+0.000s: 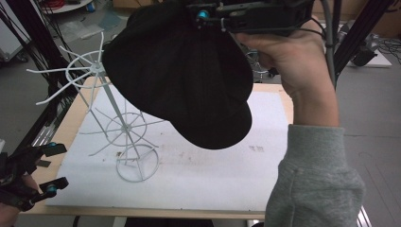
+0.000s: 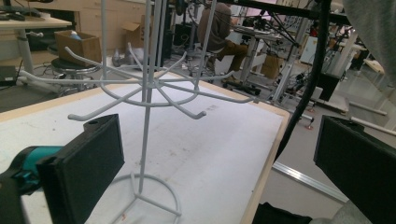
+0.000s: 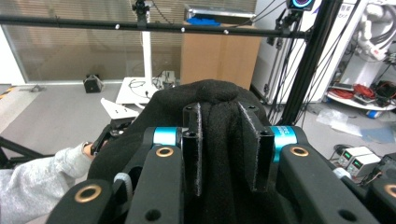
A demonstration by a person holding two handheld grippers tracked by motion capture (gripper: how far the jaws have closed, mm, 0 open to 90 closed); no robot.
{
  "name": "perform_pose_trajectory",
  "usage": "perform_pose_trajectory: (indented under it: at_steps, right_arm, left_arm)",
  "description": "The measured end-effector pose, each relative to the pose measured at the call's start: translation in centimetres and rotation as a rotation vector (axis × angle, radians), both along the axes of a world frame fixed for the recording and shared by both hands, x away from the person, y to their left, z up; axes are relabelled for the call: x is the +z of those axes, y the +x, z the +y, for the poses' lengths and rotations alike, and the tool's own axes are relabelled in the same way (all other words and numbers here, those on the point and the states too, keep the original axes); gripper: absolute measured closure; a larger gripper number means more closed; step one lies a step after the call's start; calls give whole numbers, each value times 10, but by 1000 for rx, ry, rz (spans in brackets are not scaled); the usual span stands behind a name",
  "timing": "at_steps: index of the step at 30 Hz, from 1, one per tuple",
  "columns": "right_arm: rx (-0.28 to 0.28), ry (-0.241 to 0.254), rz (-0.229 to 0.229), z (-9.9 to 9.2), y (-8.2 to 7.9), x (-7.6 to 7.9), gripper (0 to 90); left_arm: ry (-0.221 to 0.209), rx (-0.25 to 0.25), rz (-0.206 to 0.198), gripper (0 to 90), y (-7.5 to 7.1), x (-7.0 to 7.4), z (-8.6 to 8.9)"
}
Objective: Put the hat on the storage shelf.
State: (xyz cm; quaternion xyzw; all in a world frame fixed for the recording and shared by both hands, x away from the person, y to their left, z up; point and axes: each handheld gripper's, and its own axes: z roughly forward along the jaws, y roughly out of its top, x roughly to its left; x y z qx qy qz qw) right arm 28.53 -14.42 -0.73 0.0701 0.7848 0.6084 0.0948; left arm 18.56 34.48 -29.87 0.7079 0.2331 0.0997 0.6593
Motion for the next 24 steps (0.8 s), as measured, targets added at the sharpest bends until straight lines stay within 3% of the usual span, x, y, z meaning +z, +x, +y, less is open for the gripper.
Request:
perform_pose_trajectory:
  at_steps: [10,24]
  right_arm:
    - [40,-7,33,9,15,-28,724]
    - [117,-22,69,7,26,-67,713]
  left_arm:
    - [3,3,6,19,2,-1,0]
    - [2,11,9,19,2,-1,2]
